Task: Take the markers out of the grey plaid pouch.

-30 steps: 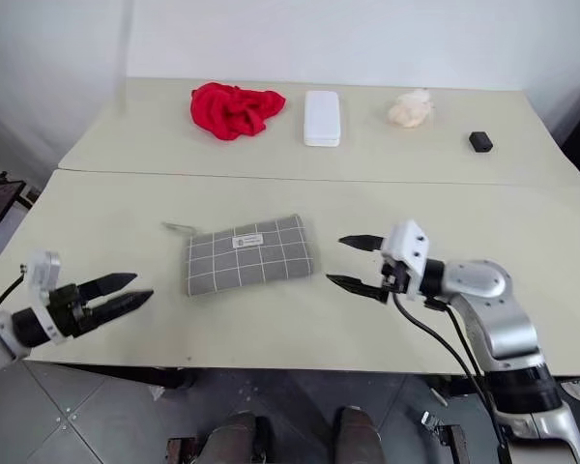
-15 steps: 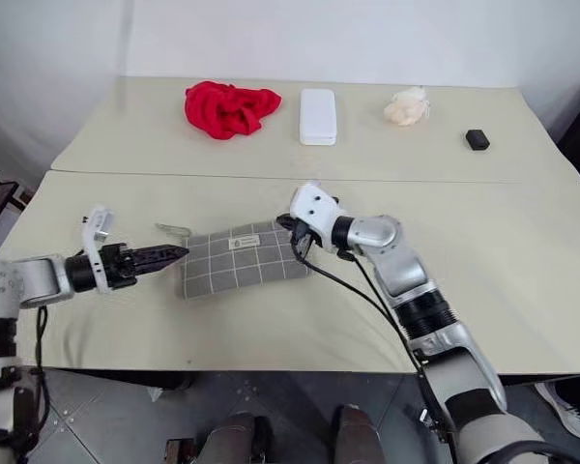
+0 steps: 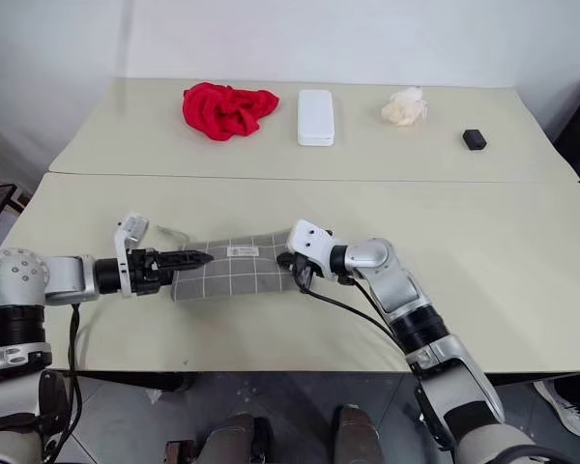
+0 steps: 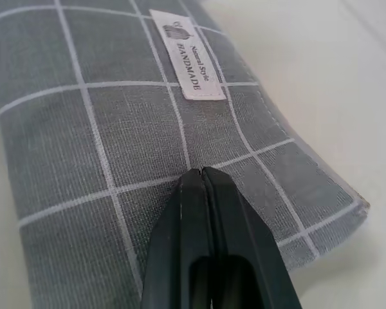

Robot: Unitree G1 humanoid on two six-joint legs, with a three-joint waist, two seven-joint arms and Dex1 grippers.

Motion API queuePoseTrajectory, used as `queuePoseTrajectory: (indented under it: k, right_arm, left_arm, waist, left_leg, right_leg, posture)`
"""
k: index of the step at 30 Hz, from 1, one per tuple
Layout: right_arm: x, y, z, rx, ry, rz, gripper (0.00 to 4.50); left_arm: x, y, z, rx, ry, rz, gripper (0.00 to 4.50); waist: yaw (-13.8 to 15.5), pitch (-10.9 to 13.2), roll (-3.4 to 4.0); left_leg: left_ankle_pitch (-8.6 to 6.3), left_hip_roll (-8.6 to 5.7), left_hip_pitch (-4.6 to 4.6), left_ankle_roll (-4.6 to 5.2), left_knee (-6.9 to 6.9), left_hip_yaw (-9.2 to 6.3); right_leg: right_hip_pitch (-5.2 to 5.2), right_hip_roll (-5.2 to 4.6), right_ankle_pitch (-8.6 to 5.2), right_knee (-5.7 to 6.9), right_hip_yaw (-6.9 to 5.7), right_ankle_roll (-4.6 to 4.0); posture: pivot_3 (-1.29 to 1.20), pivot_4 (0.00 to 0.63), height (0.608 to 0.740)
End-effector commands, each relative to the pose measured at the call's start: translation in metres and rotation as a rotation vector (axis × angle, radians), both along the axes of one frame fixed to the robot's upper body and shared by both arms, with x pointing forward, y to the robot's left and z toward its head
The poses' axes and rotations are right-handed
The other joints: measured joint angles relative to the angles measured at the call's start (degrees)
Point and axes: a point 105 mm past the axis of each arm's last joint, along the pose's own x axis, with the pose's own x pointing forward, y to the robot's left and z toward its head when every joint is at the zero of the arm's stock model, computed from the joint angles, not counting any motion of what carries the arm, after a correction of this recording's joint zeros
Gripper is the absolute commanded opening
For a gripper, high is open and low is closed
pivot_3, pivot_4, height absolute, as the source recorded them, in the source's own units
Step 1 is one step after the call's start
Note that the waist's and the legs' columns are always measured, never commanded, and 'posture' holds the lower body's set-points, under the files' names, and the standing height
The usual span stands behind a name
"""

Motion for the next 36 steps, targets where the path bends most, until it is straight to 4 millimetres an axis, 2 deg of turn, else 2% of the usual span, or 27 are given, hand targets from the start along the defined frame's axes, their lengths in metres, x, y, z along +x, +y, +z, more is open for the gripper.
queuePoseTrajectory:
  k: [1,5,10,13,17,22,25,28,31,36]
  right_arm:
    - [-0.011,-0.004,-0.003,-0.028,0.026,0.037,0.04]
    - [-0.028,-0.020,-0.007,-0.081,0.042,0.054,0.04]
    - [-0.053,-0.048,-0.011,-0.147,0.091,0.075,0.04]
    - [-0.060,-0.057,-0.014,-0.176,0.084,0.084,0.04]
    - [-0.061,-0.070,-0.019,-0.197,0.090,0.050,0.04]
    - [-0.054,-0.070,-0.019,-0.199,0.042,0.040,0.04]
    - [-0.053,-0.070,-0.021,-0.215,0.024,0.054,0.04]
    - [-0.052,-0.071,-0.023,-0.229,0.008,0.070,0.04]
    - [-0.051,-0.069,-0.022,-0.227,-0.002,0.078,0.04]
    - [-0.050,-0.065,-0.020,-0.218,-0.015,0.084,0.04]
  left_arm:
    - [-0.011,-0.008,-0.001,-0.021,0.020,-0.068,4.50]
    - [-0.034,-0.023,-0.009,-0.029,0.034,-0.176,4.50]
    - [-0.046,-0.021,-0.014,-0.062,0.036,-0.156,4.50]
    - [-0.058,-0.024,-0.018,-0.057,0.044,-0.175,4.50]
    - [-0.047,-0.007,-0.022,-0.051,0.049,-0.037,4.50]
    - [-0.031,0.012,-0.027,0.009,0.080,0.073,4.50]
    - [-0.020,0.021,-0.022,0.019,0.079,0.106,4.50]
    - [-0.016,0.017,-0.012,-0.017,0.087,0.070,4.50]
    - [-0.020,0.003,-0.008,-0.051,0.115,-0.037,4.50]
    - [-0.010,-0.007,-0.013,-0.057,0.153,-0.045,4.50]
  waist:
    - [0.0,0.0,0.00]
    - [0.1,0.0,0.00]
    - [0.3,0.0,-0.03]
    - [0.2,0.0,-0.04]
    - [0.4,0.0,-0.07]
    - [0.4,0.0,-0.09]
    - [0.4,0.0,-0.09]
    - [0.3,0.0,-0.09]
    - [0.2,0.0,-0.09]
    - [0.4,0.0,-0.10]
  left_leg:
    - [0.00,0.01,0.00,0.00,0.00,0.00]
    - [0.00,0.00,0.00,0.00,-0.01,-0.01]
    - [-0.02,0.00,0.00,0.01,0.02,-0.07]
    - [-0.02,0.02,0.05,0.02,0.03,-0.12]
    - [-0.03,0.02,0.18,0.02,0.01,-0.13]
    - [-0.03,0.01,0.38,0.02,0.02,-0.08]
    - [-0.03,0.01,0.84,0.02,-0.15,-0.06]
    - [-0.02,0.02,0.87,0.00,-0.18,-0.07]
    - [-0.02,0.01,0.86,0.00,-0.22,-0.05]
    - [-0.02,0.01,0.86,0.00,-0.24,-0.05]
  right_leg:
    - [0.00,0.01,0.00,0.00,0.00,0.00]
    - [-0.01,-0.02,0.00,-0.01,0.03,0.00]
    - [0.03,-0.06,0.00,-0.06,0.02,0.00]
    - [0.06,-0.06,0.00,-0.07,0.06,0.00]
    - [0.13,-0.06,0.00,-0.06,0.11,0.00]
    - [0.35,-0.05,-0.01,-0.09,0.08,-0.01]
    - [0.90,-0.03,-0.01,-0.42,0.00,-0.03]
    - [0.93,-0.02,-0.02,-0.38,-0.01,-0.04]
    - [0.92,-0.02,-0.02,-0.39,-0.01,-0.03]
    - [0.92,-0.03,-0.02,-0.40,0.00,-0.03]
  posture:
    - [0.00,0.150,0.740]
    - [0.00,0.150,0.740]
    - [0.00,0.150,0.740]
    - [0.00,0.150,0.740]
    - [0.00,0.150,0.740]
    - [0.00,0.150,0.740]
    - [0.00,0.150,0.740]
    - [0.00,0.150,0.740]
    - [0.00,0.150,0.740]
    - [0.00,0.150,0.740]
